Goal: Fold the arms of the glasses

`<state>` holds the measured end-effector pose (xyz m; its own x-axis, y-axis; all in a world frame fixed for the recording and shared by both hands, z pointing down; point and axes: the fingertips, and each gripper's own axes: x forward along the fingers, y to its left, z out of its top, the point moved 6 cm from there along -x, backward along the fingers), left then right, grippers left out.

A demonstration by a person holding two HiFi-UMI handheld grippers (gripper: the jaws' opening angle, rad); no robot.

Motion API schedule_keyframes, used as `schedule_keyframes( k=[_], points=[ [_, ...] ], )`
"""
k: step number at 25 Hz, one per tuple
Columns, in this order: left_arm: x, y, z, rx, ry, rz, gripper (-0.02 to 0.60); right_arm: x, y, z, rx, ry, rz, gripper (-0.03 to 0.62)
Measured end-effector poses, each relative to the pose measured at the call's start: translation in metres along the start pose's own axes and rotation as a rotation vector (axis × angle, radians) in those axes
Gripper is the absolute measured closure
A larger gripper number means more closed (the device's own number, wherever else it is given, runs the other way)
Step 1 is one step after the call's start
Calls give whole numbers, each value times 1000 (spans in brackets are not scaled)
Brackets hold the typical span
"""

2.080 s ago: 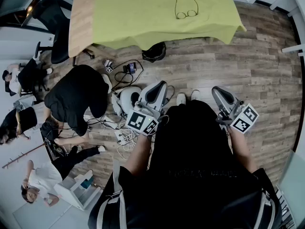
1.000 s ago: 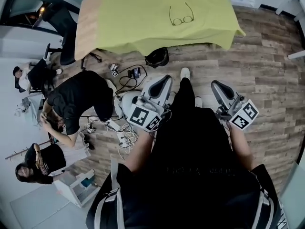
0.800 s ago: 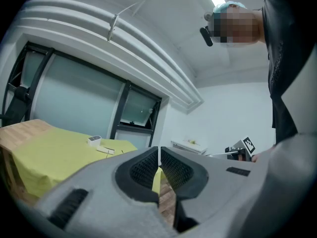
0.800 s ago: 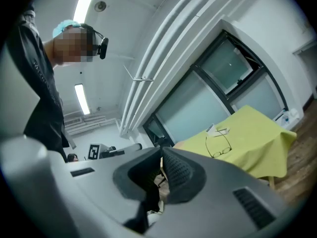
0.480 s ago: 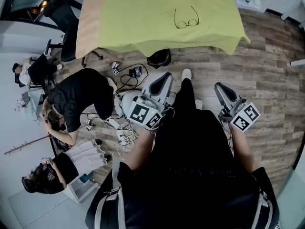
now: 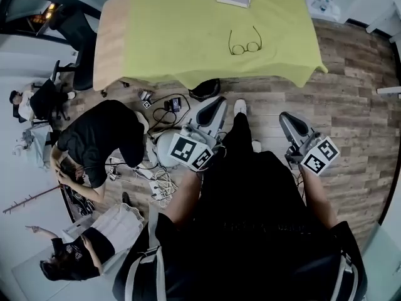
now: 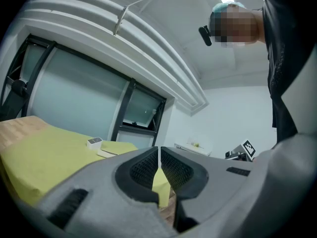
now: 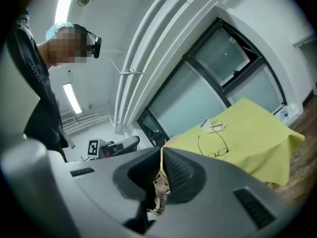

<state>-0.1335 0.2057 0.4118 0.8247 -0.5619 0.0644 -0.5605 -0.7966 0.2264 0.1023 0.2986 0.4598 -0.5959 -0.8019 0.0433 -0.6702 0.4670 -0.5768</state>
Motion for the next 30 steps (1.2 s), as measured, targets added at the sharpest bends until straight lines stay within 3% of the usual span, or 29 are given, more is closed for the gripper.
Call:
schedule_keyframes(
  k=[12,16,20,30],
  points=[
    [66,87,17,-43,1,-24,550,100,-45,52,-26,77,-25,562],
    [85,109,23,19,54,-56,549,143,-58,62,-33,113,-22,560],
    [104,130,27,9,60,-76,549,175,-69,69,-36,158,-9,560],
    [138,159,23,-11,106,-96,549,180,-102,83,-21,144,-84,560]
  ],
)
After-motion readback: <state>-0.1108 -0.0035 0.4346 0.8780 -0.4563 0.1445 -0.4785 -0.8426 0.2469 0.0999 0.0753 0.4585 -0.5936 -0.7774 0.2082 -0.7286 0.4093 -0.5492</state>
